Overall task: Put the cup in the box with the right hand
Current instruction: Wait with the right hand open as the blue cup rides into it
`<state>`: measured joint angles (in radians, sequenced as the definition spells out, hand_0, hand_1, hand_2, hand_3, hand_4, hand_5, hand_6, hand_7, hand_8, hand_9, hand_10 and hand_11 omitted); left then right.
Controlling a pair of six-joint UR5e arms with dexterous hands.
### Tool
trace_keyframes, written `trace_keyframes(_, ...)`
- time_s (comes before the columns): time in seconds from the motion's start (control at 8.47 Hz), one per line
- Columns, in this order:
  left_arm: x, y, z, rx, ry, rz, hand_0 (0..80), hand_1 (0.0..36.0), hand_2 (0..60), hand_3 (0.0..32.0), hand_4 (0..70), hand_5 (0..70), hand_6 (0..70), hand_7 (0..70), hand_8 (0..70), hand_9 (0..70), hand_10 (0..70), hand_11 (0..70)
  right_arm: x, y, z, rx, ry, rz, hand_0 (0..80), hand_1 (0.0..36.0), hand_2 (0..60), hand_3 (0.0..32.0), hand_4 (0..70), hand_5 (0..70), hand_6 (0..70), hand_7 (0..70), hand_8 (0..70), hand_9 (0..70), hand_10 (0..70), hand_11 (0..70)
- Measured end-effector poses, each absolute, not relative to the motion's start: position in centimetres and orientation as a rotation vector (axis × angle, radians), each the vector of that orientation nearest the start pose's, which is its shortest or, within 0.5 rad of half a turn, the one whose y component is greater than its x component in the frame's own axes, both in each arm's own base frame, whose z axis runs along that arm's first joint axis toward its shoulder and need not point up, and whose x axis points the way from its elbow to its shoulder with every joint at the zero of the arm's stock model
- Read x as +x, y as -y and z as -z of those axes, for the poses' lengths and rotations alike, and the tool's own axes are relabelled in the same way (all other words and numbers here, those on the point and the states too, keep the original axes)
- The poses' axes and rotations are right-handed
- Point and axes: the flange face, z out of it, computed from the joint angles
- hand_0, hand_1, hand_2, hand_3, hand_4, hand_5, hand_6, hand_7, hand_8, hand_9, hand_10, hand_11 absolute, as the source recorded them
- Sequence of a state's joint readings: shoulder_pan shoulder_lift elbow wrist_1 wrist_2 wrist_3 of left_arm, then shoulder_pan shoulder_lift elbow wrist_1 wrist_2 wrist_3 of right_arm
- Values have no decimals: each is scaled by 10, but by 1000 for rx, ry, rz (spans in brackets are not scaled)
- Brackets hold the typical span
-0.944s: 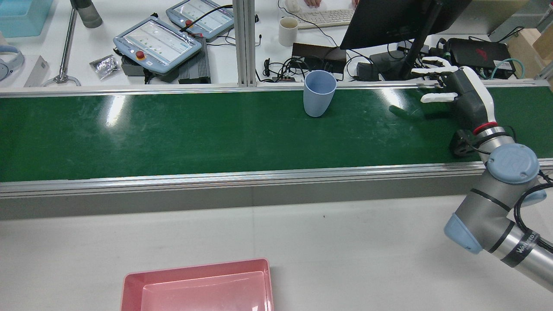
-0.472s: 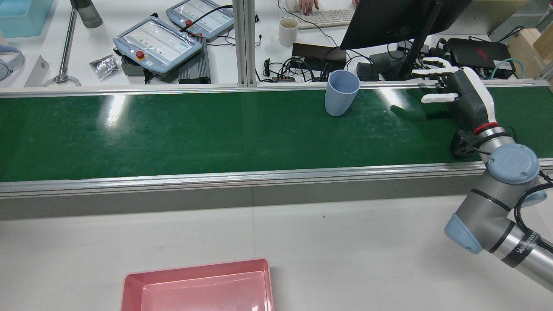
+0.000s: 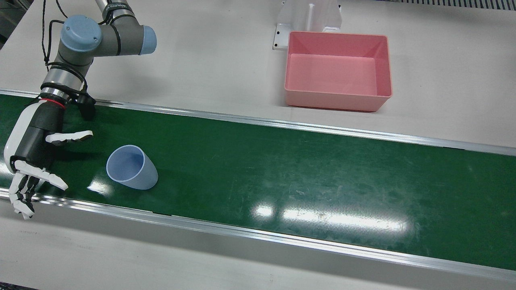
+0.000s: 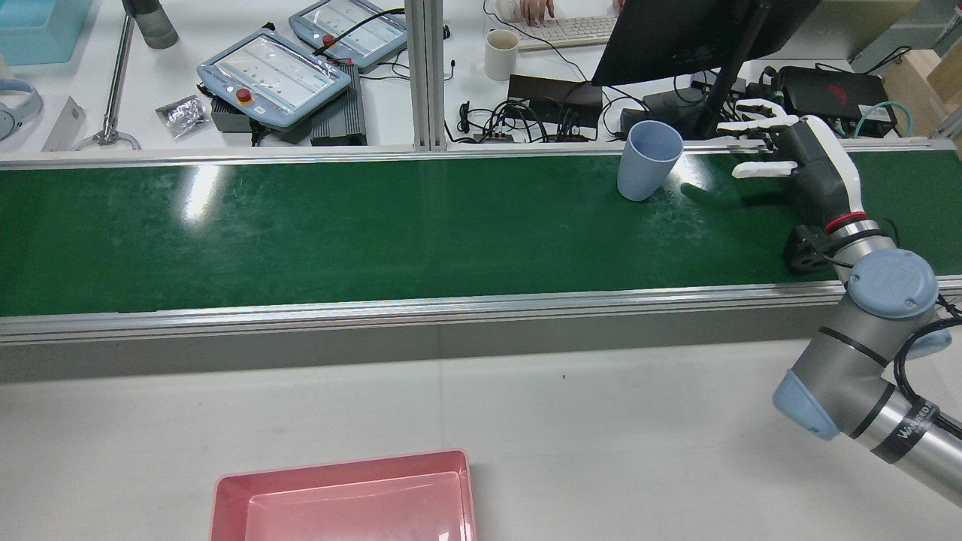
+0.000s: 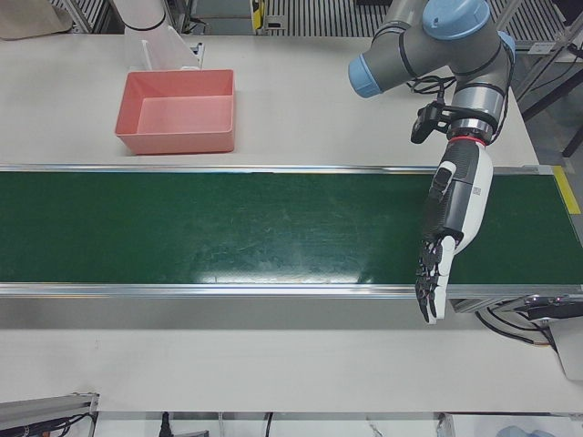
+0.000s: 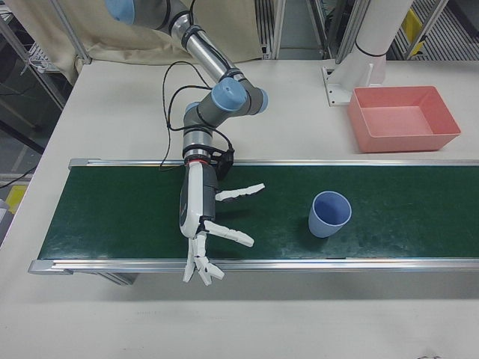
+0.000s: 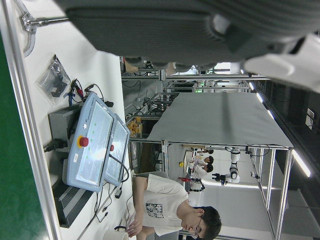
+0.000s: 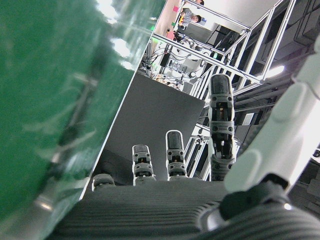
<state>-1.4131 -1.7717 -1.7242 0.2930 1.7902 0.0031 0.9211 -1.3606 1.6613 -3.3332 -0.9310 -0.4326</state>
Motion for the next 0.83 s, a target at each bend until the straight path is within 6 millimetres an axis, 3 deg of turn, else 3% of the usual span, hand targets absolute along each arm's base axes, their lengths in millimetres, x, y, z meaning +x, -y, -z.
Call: trace_keyframes(0.83, -23, 566, -536, -379, -2076, 1948, 0, 0, 0, 0, 0, 0, 0, 0, 0, 0, 0, 0, -181, 558, -551, -452, -2482, 2267, 454, 14, 24, 150, 507, 5, 40, 341, 71, 162, 0, 0)
